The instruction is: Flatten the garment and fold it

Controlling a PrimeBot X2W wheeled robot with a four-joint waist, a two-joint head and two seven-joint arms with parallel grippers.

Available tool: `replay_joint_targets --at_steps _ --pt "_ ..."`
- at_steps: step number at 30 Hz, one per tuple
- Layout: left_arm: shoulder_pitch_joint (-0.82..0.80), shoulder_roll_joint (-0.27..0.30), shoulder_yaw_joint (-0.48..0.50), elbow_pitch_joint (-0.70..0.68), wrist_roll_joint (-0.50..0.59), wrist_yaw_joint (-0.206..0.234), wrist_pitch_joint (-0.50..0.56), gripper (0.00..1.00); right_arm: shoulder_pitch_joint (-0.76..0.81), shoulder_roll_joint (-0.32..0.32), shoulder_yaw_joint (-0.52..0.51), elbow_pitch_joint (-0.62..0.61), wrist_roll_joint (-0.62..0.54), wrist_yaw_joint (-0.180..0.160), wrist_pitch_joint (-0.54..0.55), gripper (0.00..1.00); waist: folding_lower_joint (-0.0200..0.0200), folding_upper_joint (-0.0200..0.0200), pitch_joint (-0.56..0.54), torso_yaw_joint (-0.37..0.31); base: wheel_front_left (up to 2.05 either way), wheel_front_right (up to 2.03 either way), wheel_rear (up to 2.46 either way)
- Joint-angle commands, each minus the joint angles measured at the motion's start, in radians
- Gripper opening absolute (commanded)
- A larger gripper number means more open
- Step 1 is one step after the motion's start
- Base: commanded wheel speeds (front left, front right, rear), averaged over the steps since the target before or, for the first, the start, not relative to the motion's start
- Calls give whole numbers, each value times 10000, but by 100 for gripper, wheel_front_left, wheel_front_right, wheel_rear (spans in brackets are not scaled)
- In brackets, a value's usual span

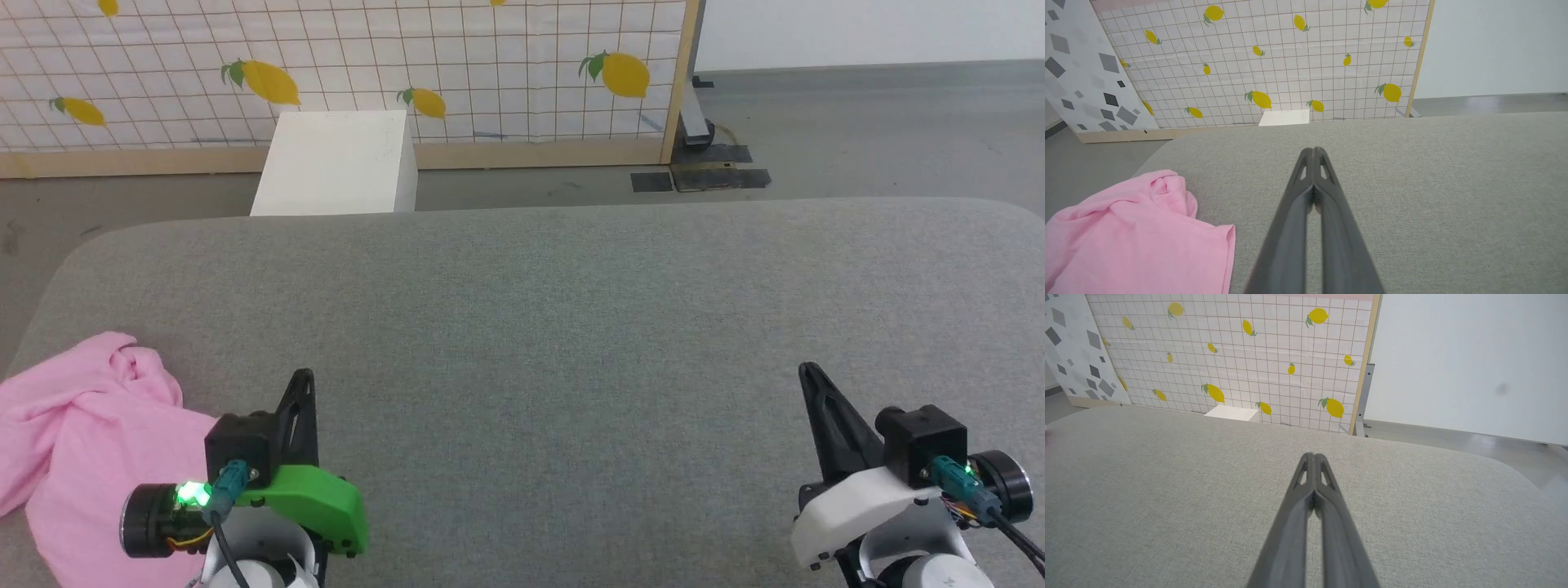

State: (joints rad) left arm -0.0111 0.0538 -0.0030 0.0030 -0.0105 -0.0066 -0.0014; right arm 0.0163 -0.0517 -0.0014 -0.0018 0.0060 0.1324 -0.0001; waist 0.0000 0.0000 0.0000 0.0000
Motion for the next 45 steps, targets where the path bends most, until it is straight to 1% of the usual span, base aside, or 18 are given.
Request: replay_joint_targets --at_steps 1,11,12,13,14,15,16,23,30,38,45 --pt "111 -36 30 -30 105 66 14 0 -163 15 14 18 -60 -17 1 0 0 0 0 0 0 0 0" --pt "111 -36 30 -30 105 66 14 0 -163 15 14 18 -60 -17 1 0 0 0 0 0 0 0 0" --pt "-1 2 -2 0 -2 0 0 100 1 -2 0 0 5 0 0 100 0 0 0 0 0 0 0" --pt "-2 2 -8 0 -11 -1 -3 0 1 -2 -2 1 12 0 -3 0 0 0 0 0 0 0 0" --pt "-1 2 -20 0 -12 -2 -1 100 3 -2 -6 0 7 0 -1 100 0 0 0 0 0 0 0" --pt "-3 2 -29 1 -18 0 -4 0 1 -2 -7 2 13 0 -4 0 0 0 0 0 0 0 0" --pt "-9 2 -38 7 -28 7 -16 100 -4 -2 -10 9 28 0 -17 100 0 0 0 0 0 0 0" --pt "-86 1 -157 100 -125 87 -152 100 -39 -1 -35 65 99 -1 -122 100 0 0 3 56 0 0 0" --pt "-125 33 -217 193 -242 187 -302 100 -28 0 -58 96 202 -2 -239 100 0 0 11 268 0 0 0" --pt "-87 76 -225 223 -389 330 -470 100 -51 1 -26 155 295 -3 -370 100 0 0 15 689 0 0 0" --pt "-45 112 -248 233 -495 460 -616 100 -67 2 15 221 381 -4 -441 100 0 0 11 1196 0 0 0"
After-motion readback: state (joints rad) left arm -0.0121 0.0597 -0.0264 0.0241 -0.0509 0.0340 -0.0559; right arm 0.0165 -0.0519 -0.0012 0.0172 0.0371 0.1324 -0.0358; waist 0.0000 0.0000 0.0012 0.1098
